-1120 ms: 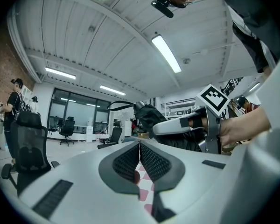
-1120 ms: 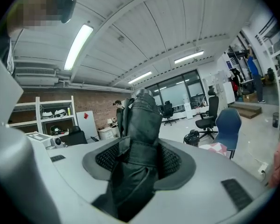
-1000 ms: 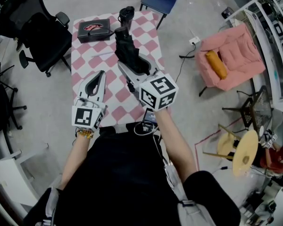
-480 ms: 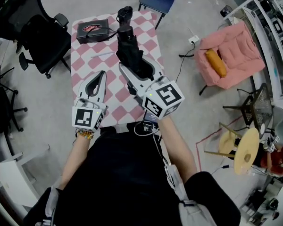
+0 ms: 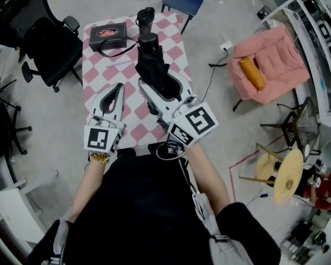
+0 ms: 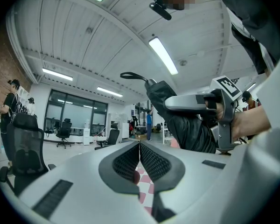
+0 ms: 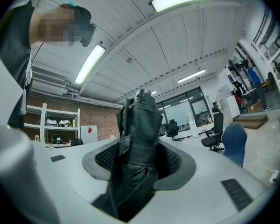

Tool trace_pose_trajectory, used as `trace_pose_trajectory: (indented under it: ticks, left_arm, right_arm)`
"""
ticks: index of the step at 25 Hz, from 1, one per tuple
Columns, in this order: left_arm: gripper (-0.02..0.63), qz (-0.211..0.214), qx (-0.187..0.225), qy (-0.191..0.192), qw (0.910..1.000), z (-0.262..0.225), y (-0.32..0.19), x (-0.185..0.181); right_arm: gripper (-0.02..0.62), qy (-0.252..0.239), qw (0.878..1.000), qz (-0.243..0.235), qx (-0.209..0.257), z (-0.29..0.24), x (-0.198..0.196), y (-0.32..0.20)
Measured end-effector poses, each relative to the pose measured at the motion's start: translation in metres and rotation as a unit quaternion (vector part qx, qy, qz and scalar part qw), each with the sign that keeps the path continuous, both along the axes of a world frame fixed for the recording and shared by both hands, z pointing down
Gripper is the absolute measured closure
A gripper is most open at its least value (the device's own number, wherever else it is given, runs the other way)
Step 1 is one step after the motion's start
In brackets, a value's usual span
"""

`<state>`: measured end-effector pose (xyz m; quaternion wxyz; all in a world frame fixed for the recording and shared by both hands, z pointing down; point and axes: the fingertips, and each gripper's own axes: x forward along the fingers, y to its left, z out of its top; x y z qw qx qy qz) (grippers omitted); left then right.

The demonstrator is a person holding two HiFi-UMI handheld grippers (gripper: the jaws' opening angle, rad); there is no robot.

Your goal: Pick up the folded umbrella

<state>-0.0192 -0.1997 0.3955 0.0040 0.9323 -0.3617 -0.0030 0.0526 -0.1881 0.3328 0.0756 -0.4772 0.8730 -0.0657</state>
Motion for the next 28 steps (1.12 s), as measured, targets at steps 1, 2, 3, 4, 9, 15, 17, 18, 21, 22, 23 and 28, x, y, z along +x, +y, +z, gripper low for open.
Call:
trace_pose_trajectory:
  ticks: [1,2,3,4,9,15,17,18,21,22,23,28]
  left_arm:
    - [0.592,0.0,0.0,0.0,1.0,0.0,0.0,0.0]
    - [0.592,0.001,0.001,0.002,1.0,-0.001,0.001,0.0]
    - [0.592,0.001,0.004,0.003,1.0,-0.002,0.001,0.0]
    - [0.592,0.001,0.005,0.004,1.0,-0.004,0.001,0.0]
    - [0.592,0.003,0.007,0.005,1.0,-0.006,0.003,0.001]
    - [0.592,0.01,0.009,0.007,0.9999,-0.006,0.006,0.003]
    - [0.592,0.008,0.008,0.004,0.9999,-0.006,0.006,0.003]
    - [0.592,0.007,0.007,0.001,1.0,-0.007,0.006,0.003]
    - [0.592,0.005,0.005,-0.002,1.0,-0.007,0.005,0.004]
    - [0.592,0.005,0.006,-0.001,1.0,-0.007,0.005,0.004]
    - [0.591,0.006,0.006,0.002,1.0,-0.007,0.006,0.004]
    - [0.592,0.01,0.007,0.006,0.9999,-0.003,0.008,0.003]
  right_arm:
    - [0.382,0.001,1.0,0.0,0.002,0.0,0.0,0.001]
    - [0.382,0.001,1.0,0.0,0.004,-0.001,-0.001,0.003]
    - [0.382,0.001,1.0,0.0,0.006,-0.001,-0.001,0.005]
    - [0.382,0.001,1.0,0.001,0.008,-0.001,-0.001,0.006]
    - [0.382,-0.005,1.0,0.006,0.011,0.001,0.0,0.011]
    - [0.38,-0.008,1.0,0.015,0.011,0.008,0.003,0.016]
    - [0.382,-0.012,1.0,0.017,0.011,0.01,0.004,0.018]
    - [0.38,-0.013,1.0,0.018,0.01,0.011,0.004,0.018]
    - [0.382,-0.014,1.0,0.021,0.008,0.015,0.005,0.019]
    - [0.38,-0.016,1.0,0.022,0.007,0.016,0.005,0.02]
    - [0.382,-0.017,1.0,0.023,0.006,0.017,0.005,0.021]
    - [0.382,-0.021,0.999,0.027,0.006,0.021,0.004,0.025]
